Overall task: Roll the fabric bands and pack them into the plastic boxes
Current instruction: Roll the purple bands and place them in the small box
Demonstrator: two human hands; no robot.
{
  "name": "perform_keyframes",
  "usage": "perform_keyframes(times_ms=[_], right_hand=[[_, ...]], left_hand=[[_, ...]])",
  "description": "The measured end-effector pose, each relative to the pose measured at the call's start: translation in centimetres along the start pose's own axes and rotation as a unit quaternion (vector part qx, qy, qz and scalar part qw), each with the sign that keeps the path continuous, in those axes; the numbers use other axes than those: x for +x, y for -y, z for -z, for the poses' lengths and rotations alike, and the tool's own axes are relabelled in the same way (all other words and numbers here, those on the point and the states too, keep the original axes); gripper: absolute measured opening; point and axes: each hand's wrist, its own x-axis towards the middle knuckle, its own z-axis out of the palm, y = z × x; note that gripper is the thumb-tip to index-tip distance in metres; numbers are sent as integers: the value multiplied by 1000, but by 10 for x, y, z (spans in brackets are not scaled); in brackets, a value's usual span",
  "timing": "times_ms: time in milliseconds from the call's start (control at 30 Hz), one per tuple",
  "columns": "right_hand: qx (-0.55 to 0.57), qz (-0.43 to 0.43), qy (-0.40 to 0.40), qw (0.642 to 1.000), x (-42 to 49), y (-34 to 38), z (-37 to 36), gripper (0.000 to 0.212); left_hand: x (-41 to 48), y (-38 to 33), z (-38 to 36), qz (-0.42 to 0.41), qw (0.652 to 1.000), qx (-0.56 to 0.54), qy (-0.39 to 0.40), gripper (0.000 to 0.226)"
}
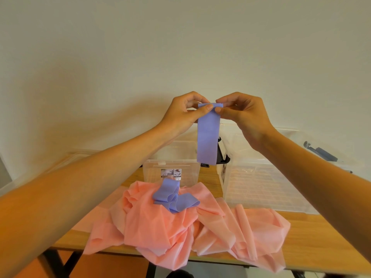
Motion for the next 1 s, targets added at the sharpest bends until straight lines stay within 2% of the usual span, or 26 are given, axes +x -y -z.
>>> perform_keyframes(times_ms=[167, 400, 600, 767, 900, 1000], right_hand=[[-6, 6, 4, 1000, -1, -2, 2, 18], [-3, 1, 2, 1000, -1, 0, 3, 21], [15, -7, 0, 1000, -1, 4, 1, 15], [8, -10, -16, 1000, 0, 2, 5, 15], [19, -15, -40, 999, -2, 2, 6, 31], [16, -7, -68, 998, -3, 0, 4, 23]], left_hand=[[1, 1, 0, -4, 1000, 0, -19, 8], [0, -3, 2, -19, 999, -21, -15, 12], [-1, -5, 0, -23, 999, -38, -9, 16], [-1, -4, 2, -7, 1000, -7, -14, 20], [-2, -5, 2, 6, 999, -26, -22, 19], [-2, -5, 0, 10, 999, -30, -27, 20]])
